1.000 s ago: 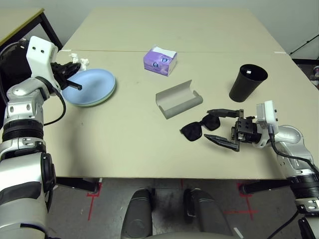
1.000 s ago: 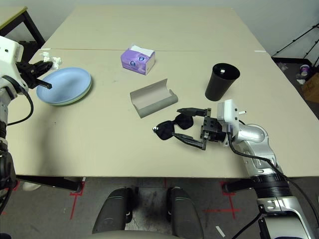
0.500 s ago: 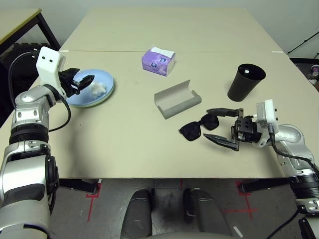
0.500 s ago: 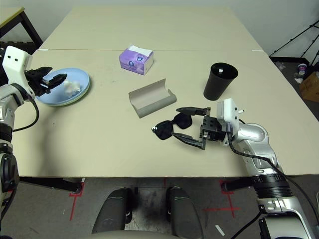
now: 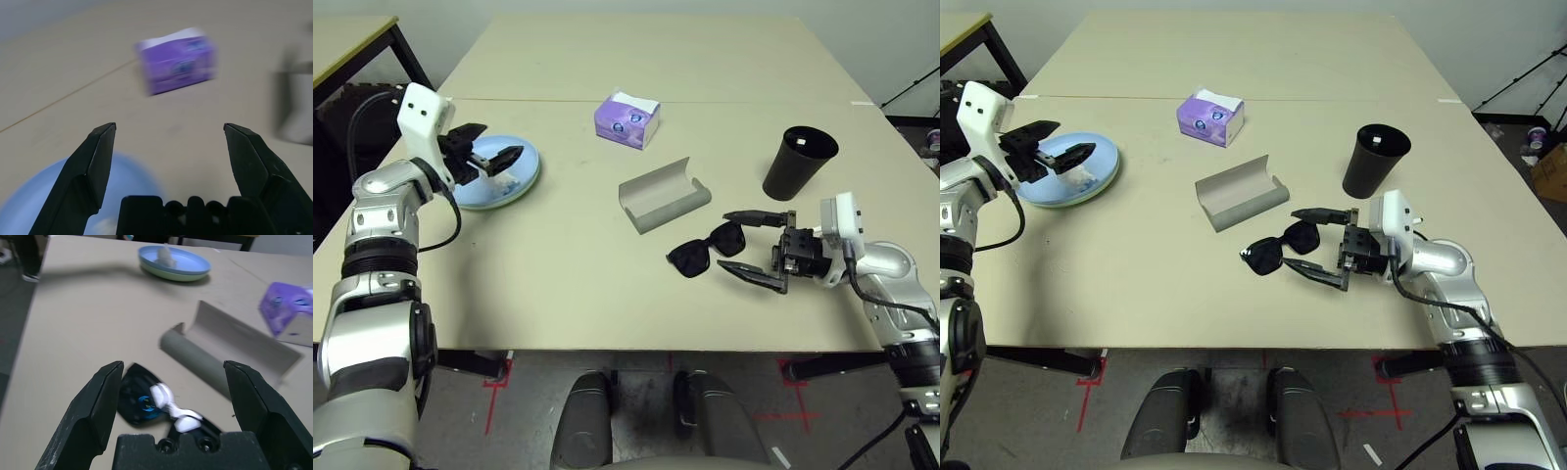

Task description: Organize and tidy the items on the table.

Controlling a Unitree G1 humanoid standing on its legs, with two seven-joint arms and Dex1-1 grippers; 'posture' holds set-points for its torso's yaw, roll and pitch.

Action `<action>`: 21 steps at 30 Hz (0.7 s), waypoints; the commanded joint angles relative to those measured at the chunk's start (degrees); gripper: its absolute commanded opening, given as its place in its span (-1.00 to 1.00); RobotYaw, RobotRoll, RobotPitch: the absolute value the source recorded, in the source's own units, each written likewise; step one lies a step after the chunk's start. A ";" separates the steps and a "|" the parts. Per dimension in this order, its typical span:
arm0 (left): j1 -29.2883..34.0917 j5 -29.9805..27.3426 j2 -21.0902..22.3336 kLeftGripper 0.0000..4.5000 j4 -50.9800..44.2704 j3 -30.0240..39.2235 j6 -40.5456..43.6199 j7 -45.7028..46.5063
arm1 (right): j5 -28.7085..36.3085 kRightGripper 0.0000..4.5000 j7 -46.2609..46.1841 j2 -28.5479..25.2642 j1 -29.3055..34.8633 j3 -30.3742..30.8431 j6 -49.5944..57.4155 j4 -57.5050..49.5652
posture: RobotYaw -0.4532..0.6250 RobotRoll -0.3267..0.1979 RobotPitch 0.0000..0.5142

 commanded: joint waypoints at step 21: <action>15.03 -3.43 0.31 0.99 -22.61 -9.93 2.35 -14.90 | -8.72 1.00 8.44 -4.87 -8.09 6.23 -3.71 6.42 | -0.11 0.25 -0.51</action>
